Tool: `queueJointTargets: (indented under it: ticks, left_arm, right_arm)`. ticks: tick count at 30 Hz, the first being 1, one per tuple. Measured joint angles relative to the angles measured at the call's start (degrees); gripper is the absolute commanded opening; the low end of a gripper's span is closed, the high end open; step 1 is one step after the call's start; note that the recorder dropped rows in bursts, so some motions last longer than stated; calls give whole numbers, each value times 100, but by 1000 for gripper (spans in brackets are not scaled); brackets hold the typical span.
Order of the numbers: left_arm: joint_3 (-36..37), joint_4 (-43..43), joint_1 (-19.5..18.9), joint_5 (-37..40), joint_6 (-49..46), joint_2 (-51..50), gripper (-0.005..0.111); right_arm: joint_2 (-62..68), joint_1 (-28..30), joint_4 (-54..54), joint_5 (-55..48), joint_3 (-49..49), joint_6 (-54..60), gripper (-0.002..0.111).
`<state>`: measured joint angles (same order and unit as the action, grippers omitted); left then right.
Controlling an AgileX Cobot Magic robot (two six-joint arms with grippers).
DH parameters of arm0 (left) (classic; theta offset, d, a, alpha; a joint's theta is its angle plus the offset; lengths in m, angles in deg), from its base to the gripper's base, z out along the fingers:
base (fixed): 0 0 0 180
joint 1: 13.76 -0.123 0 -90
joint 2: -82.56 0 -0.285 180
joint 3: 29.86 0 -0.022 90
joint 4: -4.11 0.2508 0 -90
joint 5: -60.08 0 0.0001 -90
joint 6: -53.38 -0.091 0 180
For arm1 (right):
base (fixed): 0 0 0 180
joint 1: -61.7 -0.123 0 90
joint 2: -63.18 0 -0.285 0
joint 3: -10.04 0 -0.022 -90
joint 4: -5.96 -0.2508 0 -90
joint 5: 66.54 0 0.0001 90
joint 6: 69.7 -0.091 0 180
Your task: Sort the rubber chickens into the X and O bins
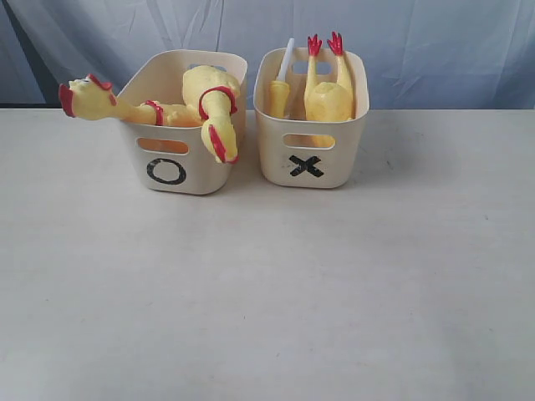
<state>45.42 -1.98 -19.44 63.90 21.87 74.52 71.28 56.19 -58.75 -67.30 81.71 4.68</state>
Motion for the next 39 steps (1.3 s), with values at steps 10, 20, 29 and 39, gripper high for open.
queueJointTargets:
  ticks: [10, 20, 29, 39]
  left_arm:
    - [146, 0, 0, -87, 0, 0, 0]
    - [171, 40, 0, 391, 0, 0, 0]
    - [171, 285, 0, 509, 0, 0, 0]
    - [180, 295, 0, 924, 0, 0, 0]
  right_arm:
    - [0, 0, 5705, 14, 66, 0, -1]
    - [0, 0, 6353, -122, 519, 11, -1]
    - [0, 0, 6472, -1033, 530, 11, -1]
    - [0, 0, 6472, -1614, 530, 11, -1]
